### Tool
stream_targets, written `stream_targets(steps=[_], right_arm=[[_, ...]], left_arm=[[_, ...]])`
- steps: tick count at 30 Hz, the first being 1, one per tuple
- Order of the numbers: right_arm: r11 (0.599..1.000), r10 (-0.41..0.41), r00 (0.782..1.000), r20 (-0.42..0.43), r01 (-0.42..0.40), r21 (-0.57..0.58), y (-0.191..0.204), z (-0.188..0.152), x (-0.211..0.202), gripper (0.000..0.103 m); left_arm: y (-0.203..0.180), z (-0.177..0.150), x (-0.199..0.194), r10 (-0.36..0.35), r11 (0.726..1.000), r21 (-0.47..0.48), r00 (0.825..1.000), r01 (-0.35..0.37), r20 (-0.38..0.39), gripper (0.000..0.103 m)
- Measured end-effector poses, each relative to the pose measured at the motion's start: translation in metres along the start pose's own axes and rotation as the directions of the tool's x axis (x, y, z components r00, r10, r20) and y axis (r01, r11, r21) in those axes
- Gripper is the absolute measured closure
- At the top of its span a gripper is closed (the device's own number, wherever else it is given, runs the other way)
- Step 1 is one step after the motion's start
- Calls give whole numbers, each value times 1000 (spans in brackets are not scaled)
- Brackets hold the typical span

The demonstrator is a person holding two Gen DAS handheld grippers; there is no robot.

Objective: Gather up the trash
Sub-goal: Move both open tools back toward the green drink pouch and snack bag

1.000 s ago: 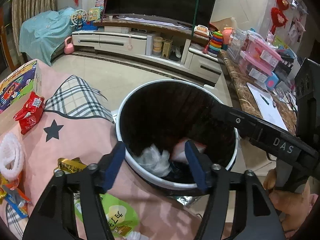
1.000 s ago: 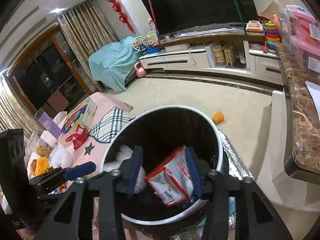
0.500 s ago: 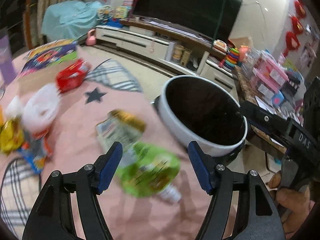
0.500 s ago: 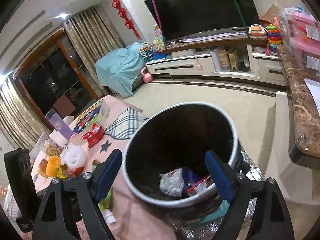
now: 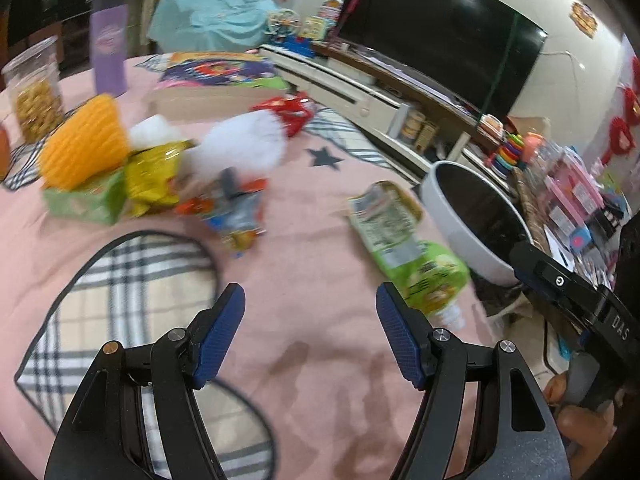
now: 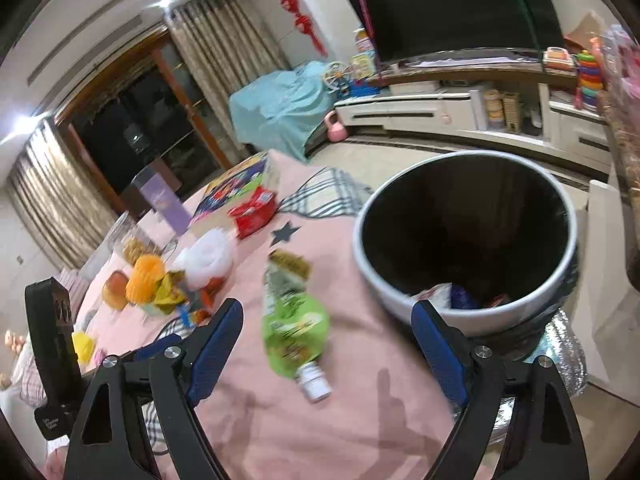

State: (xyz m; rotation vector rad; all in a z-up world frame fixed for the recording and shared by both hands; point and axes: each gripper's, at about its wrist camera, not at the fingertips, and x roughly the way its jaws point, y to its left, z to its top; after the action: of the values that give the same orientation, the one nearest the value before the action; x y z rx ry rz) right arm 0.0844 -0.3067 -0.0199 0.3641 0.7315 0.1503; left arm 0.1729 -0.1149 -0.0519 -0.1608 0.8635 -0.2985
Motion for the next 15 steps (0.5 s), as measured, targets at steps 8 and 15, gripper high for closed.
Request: stream_targets(steps=[8, 15], right_arm=[[996, 18, 998, -52, -22, -82, 33, -13, 18, 8], [990, -10, 996, -91, -3, -144, 43, -17, 37, 7]], left_arm=[[43, -12, -10, 41, 996, -74, 999, -41, -5, 34], [54, -7, -8, 56, 994, -92, 998, -57, -11, 34]])
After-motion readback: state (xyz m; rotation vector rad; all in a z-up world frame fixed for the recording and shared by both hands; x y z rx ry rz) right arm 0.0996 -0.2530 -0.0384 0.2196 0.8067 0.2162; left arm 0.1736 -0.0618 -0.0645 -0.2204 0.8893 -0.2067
